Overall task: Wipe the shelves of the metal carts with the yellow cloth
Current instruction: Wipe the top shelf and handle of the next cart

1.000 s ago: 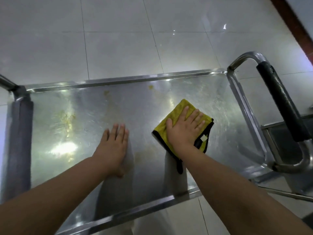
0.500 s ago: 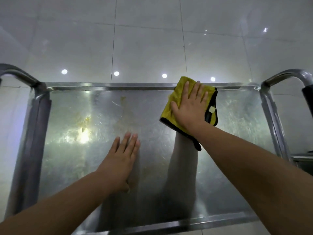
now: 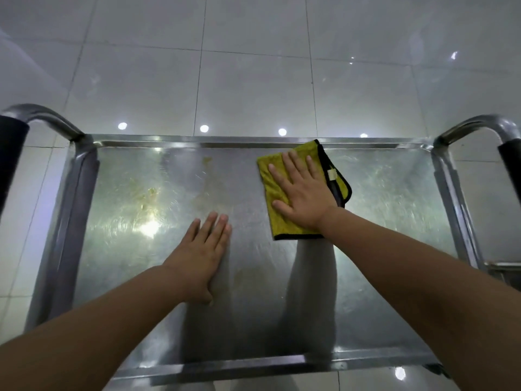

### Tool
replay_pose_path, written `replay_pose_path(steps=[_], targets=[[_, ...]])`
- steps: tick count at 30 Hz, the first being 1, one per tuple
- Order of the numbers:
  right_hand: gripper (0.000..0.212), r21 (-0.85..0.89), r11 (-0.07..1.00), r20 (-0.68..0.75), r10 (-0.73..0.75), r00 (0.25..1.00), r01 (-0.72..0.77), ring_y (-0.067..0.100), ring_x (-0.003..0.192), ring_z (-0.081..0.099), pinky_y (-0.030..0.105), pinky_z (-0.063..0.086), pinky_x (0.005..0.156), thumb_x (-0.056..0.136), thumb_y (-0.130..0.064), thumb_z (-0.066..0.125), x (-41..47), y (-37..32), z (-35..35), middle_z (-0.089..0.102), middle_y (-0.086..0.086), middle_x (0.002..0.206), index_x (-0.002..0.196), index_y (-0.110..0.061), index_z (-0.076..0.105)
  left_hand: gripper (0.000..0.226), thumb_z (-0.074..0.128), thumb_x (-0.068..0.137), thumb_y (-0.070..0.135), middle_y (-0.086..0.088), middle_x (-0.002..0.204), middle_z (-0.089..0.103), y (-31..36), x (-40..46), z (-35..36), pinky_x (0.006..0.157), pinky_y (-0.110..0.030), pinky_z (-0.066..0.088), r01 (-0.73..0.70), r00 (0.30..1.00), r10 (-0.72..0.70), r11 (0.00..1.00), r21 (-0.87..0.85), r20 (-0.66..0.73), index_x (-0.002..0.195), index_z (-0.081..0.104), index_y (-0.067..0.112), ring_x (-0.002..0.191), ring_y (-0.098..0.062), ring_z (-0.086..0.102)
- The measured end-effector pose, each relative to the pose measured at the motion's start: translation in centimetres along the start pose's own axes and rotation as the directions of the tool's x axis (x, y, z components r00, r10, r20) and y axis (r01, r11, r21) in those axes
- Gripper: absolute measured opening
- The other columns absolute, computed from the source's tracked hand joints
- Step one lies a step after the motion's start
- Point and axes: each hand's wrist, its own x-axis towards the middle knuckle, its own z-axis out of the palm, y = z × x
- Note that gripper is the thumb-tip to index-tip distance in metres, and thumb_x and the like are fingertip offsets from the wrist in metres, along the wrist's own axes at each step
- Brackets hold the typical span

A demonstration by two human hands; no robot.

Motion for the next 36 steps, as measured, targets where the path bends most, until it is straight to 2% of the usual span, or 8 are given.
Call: replay_pose_path(steps=[5,15,18,21,25,31,33,36], targets=[[0.076,0.008,1.000,-0.031,0.021,0.999,-0.021,0.031,0.147,0.008,0.053,0.006,0.116,0.088,-0.060,0.029,-5.9,-2.7,1.0,0.016,0.017,0.158,0.152,-0.021,0.019,0.132,0.068,0.072,0.059,-0.017,0.148,-0.038,0.3,-0.3,0.3,0.114,-0.047,-0.015,-0.008,1.000,0.008,1.000,0.020,-0.016,0.134,-0.037,0.007,0.136,-0.036,-0.034],[0.078,0.080,0.949,-0.022,0.307,0.951,-0.305,0.032,0.148,0.002,0.055,0.008,0.115,0.089,-0.061,0.032,-16.6,-12.5,2.4,0.009,0.017,0.159,0.154,-0.021,0.013,0.129,0.064,0.071,0.064,-0.016,0.154,-0.027,-0.3,-1.9,1.2,0.117,-0.048,-0.005,-0.055,0.990,0.056,0.998,0.011,-0.129,0.146,-0.023,0.006,0.142,-0.032,-0.023],[0.078,0.101,0.863,0.014,0.496,0.868,-0.495,0.035,0.147,0.007,0.057,0.007,0.114,0.089,-0.059,0.031,-17.7,-16.1,2.6,0.015,0.020,0.158,0.153,-0.019,0.015,0.122,0.060,0.076,0.064,-0.014,0.154,-0.026,0.0,-3.4,2.4,0.117,-0.048,-0.007,-0.036,0.975,0.034,0.999,-0.005,-0.219,0.147,-0.022,0.009,0.142,-0.030,-0.023],[0.077,0.130,0.711,0.054,0.691,0.721,-0.691,0.038,0.144,0.014,0.058,0.003,0.112,0.089,-0.059,0.030,-17.7,-20.0,2.6,0.024,0.023,0.154,0.151,-0.013,0.023,0.108,0.055,0.083,0.057,-0.014,0.156,-0.020,0.1,-5.2,3.8,0.117,-0.046,-0.008,-0.008,0.962,-0.011,0.998,-0.069,-0.272,0.149,-0.016,0.008,0.144,-0.029,-0.019],[0.079,0.158,0.529,0.104,0.831,0.546,-0.834,0.036,0.147,0.001,0.057,-0.012,0.112,0.088,-0.061,0.015,-17.3,-23.8,2.2,0.009,0.022,0.158,0.152,-0.015,0.007,0.110,0.060,0.081,0.055,-0.016,0.158,-0.013,-3.2,-6.5,4.6,0.116,-0.046,-0.004,0.083,0.971,-0.104,0.991,-0.104,-0.214,0.149,-0.011,0.006,0.145,-0.032,-0.011],[0.082,0.182,0.382,0.186,0.891,0.413,-0.906,0.034,0.145,-0.018,0.055,-0.021,0.110,0.078,-0.062,-0.005,-14.1,-25.0,1.1,-0.014,0.020,0.158,0.147,-0.018,-0.018,0.117,0.063,0.079,0.057,-0.017,0.157,-0.015,-6.4,-6.6,5.5,0.118,-0.045,0.006,0.074,0.984,-0.093,0.989,-0.125,-0.152,0.148,-0.013,0.003,0.145,-0.033,-0.010],[0.081,0.186,0.347,0.198,0.903,0.381,-0.919,0.035,0.145,-0.019,0.056,-0.017,0.112,0.083,-0.062,0.000,-12.5,-24.5,0.7,-0.016,0.021,0.158,0.148,-0.017,-0.019,0.116,0.062,0.080,0.057,-0.017,0.157,-0.016,-6.5,-6.5,5.5,0.117,-0.045,0.005,0.078,0.984,-0.095,0.990,-0.118,-0.148,0.148,-0.014,0.003,0.145,-0.034,-0.010],[0.081,0.185,0.333,0.208,0.906,0.368,-0.925,0.036,0.145,-0.018,0.058,-0.012,0.114,0.094,-0.059,0.020,-9.6,-22.6,0.1,-0.016,0.022,0.157,0.151,-0.014,-0.013,0.114,0.060,0.082,0.057,-0.017,0.156,-0.018,-6.8,-6.3,5.5,0.116,-0.044,0.001,0.082,0.985,-0.098,0.990,-0.113,-0.143,0.148,-0.015,0.004,0.145,-0.034,-0.011]])
